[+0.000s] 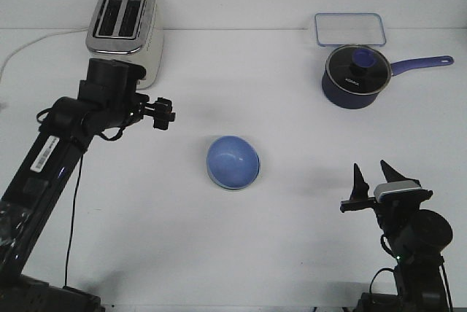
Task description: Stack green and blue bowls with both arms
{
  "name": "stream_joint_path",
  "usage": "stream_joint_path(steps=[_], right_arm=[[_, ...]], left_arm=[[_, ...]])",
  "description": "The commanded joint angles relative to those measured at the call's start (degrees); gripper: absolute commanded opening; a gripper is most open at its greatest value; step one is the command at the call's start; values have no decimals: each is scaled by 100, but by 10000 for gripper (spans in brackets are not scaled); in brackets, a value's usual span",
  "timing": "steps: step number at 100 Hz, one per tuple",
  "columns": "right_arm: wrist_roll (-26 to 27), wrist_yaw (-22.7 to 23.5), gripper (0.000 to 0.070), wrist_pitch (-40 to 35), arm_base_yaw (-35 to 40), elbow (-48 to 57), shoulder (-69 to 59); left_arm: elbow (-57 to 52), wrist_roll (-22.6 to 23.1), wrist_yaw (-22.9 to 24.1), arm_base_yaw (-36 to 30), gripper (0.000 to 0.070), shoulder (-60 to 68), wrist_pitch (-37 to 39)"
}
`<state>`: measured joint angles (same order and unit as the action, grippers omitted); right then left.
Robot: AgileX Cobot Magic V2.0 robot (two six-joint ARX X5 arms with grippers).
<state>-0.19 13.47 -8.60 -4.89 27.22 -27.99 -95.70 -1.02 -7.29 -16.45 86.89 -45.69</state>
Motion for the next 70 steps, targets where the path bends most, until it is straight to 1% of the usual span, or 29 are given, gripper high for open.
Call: stream_joint_path(steps=[1,22,42,52,60,64,70], right_arm=[[35,-2,398,48,4,0,-17],[37,-2,398,46,4,0,-17],[37,-2,398,46,4,0,-17],[37,-2,398,46,4,0,-17],[37,-2,398,46,4,0,-17],[37,-2,398,46,4,0,-17],[37,-2,398,46,4,0,-17]], left_arm=[[291,-107,22,-22,461,-317,216],[2103,-262,33,77,462,-1775,1255],[4094,-310,544,140,463,-3281,2601],[5003,-315,564,140,463,-4026,3331],[5547,-328,564,140,467,-4511,3692],[5768,-354,564,140,490,-4715,3792],[6028,-428,568,140,591,-4966,3812]])
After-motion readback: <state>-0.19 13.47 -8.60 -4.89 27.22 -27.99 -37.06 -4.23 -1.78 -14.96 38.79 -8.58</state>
